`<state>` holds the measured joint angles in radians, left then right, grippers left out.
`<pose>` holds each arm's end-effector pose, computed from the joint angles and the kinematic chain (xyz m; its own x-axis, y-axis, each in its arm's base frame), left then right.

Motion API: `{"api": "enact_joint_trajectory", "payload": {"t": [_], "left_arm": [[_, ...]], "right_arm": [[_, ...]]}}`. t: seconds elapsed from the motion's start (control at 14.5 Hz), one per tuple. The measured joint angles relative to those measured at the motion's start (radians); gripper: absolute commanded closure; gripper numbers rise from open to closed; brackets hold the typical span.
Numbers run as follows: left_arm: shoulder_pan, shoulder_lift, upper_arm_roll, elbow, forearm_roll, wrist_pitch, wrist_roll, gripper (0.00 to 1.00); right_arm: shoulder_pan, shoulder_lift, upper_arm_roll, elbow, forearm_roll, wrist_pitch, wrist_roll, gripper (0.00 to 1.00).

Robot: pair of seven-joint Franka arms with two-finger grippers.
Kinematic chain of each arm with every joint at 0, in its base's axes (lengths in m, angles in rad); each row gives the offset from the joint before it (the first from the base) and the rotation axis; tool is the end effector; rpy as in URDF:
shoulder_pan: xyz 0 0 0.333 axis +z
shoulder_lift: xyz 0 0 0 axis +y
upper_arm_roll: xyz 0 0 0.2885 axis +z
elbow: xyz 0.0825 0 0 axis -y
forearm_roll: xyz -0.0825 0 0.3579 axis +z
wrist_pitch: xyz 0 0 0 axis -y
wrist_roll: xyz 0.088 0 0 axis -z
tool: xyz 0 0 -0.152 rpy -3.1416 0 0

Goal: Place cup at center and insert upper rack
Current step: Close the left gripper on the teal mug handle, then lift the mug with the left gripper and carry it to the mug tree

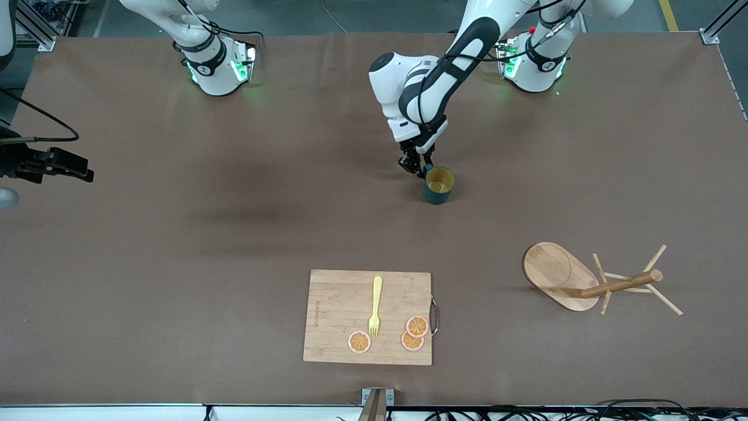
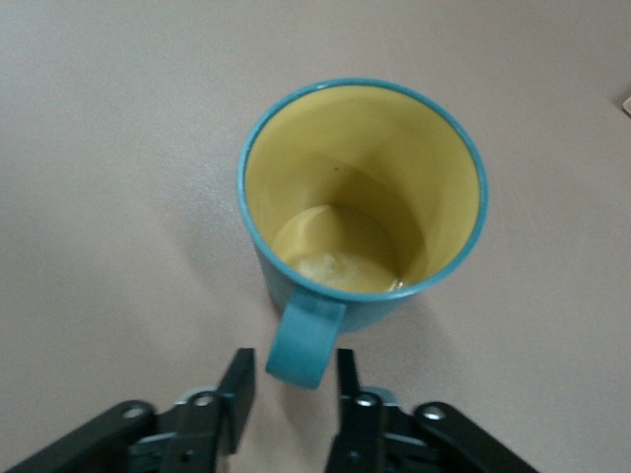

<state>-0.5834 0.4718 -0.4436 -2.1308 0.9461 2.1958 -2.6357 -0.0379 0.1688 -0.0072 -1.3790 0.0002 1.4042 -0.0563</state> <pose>0.3018 -0.4155 0.1411 0.5037 0.7070 0.4964 0.7792 -0.6199 0.0922 0.5505 -0.0245 0.5312 0.9897 0.0116 -0.1429 0.0107 -0.9999 -0.0070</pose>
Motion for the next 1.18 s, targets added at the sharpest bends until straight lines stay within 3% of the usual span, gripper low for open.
{"api": "enact_joint_trajectory", "payload": {"t": [0.35,0.62,0.83,1.18], "left_arm": [[0.0,0.016,0.001,0.009,0.0,0.0,0.0,0.79],[0.0,0.018,0.001,0.026,0.0,0.0,0.0,0.99],[-0.001,0.028,0.001,0.06,0.0,0.0,0.005,1.0],[-0.058,0.078,0.001,0.202,0.0,-0.035,0.027,1.0]], "right_arm": [[-0.005,-0.002,-0.007,0.008,0.0,-0.055,0.0,0.0],[0.02,-0.016,-0.03,0.009,0.0,-0.06,0.0,0.0],[0.059,-0.028,-0.074,0.005,0.0,-0.062,0.0,0.0],[0.067,-0.045,-0.08,0.005,0.0,-0.063,0.0,0.0]]}}
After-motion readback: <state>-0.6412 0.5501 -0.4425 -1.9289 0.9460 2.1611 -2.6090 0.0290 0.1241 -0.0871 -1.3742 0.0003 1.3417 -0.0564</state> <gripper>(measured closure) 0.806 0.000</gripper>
